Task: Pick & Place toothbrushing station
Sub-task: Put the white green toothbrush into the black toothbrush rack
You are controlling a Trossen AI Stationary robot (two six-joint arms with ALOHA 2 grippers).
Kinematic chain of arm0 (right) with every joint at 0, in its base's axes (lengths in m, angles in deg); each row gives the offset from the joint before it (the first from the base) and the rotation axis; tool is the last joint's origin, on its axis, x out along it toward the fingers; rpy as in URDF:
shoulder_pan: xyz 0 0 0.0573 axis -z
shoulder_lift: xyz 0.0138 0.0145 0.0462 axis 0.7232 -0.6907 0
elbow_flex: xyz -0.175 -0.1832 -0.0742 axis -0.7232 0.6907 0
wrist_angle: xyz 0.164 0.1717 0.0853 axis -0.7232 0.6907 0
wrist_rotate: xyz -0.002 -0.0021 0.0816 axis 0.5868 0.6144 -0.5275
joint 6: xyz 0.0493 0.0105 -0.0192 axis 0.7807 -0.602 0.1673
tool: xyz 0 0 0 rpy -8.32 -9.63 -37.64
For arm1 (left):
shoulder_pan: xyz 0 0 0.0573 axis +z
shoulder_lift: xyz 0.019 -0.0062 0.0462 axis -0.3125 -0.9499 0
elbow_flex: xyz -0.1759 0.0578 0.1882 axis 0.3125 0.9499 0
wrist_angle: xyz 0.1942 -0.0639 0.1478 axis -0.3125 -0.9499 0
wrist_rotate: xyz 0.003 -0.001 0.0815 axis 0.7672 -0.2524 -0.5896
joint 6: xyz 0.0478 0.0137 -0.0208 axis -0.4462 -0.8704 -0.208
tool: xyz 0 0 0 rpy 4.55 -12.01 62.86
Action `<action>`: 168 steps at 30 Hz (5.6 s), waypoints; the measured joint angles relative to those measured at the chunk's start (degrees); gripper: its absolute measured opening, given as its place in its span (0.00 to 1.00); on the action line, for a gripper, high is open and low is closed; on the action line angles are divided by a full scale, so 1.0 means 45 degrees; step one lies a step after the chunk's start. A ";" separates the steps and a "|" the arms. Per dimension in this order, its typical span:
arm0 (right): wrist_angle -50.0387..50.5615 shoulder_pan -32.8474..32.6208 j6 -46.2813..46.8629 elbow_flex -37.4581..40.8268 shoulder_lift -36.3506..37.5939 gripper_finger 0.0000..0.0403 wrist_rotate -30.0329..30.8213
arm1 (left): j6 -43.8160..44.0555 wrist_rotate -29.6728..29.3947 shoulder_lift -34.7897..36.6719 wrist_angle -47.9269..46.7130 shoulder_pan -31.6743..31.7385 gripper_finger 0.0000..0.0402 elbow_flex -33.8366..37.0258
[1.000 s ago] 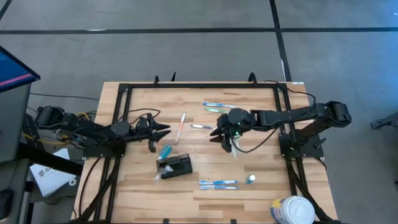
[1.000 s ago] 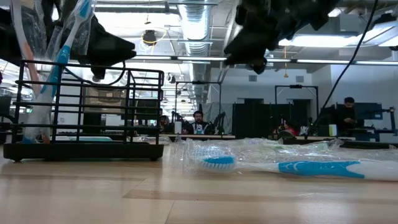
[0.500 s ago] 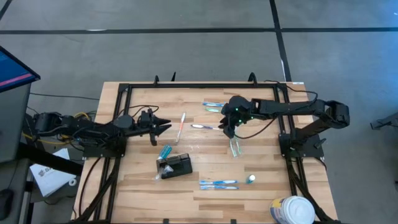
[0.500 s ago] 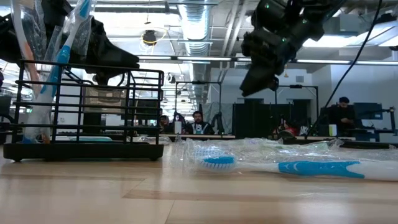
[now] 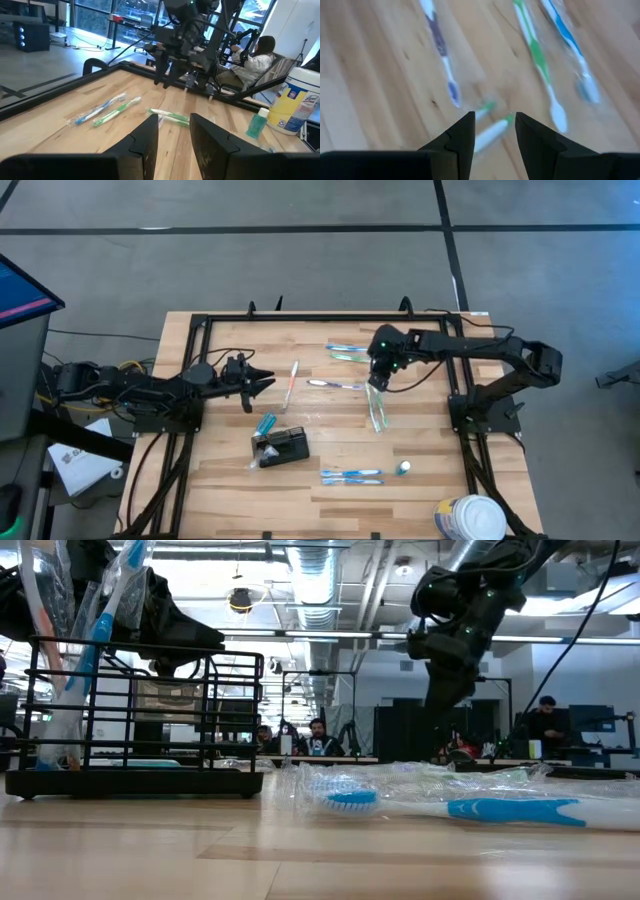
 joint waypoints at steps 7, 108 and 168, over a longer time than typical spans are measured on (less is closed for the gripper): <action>0.0649 0.0753 -0.0586 0.0000 -0.0001 0.33 0.0092 | 0.0000 0.0329 0.0000 -0.0003 0.0000 0.26 0.0000; -0.0512 0.1981 -0.2746 0.0010 -0.3076 0.00 0.0283 | 0.0000 0.0588 0.0005 0.0054 -0.0141 0.26 0.0000; 0.4342 -0.3003 -0.4781 -0.9245 -0.3067 0.00 0.4017 | 0.2033 0.2026 -0.0033 0.1108 -0.0467 0.26 -0.1634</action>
